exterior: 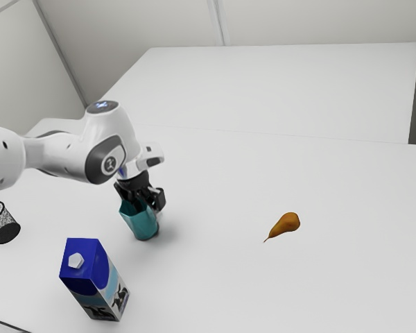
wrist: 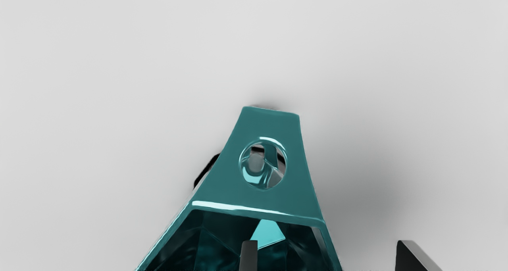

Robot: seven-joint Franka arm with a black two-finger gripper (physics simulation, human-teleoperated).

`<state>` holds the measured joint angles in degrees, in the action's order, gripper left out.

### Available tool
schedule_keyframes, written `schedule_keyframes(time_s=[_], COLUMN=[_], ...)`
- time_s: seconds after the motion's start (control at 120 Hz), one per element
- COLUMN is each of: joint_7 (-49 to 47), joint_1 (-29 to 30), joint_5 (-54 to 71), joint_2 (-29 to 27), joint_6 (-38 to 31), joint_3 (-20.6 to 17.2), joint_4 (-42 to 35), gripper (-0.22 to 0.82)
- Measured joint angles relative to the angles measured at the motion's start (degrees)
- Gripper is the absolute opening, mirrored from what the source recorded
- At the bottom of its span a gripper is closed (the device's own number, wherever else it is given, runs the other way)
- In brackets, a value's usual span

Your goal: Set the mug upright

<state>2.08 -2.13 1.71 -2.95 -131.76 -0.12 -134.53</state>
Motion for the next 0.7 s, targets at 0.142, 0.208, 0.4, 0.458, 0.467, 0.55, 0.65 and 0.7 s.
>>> schedule_keyframes(time_s=[0.142,0.208,0.4,0.458,0.467,0.55,0.65,0.7], joint_7=[0.15,0.21,0.35,0.35,0.35,0.32,0.27,0.26], joint_1=[-0.97,-1.2,-1.75,-1.81,-1.81,-1.79,-1.64,-1.43], joint_5=[-0.02,-0.03,-0.3,-0.42,-0.44,-0.58,-0.68,-0.72], joint_2=[-2.21,-3.2,-5.81,-6.21,-6.25,-6.18,-5.4,-4.78], joint_6=[0.12,0.35,1.95,3.11,3.32,6.13,11.03,13.71], joint_3=[0.03,0.03,0.0,-0.03,-0.04,-0.14,-0.43,-0.47], joint_4=[0.04,0.19,0.81,1.74,1.94,5.27,10.86,13.76], gripper=[0.4,0.45,0.53,0.54,0.54,0.55,0.56,0.57])
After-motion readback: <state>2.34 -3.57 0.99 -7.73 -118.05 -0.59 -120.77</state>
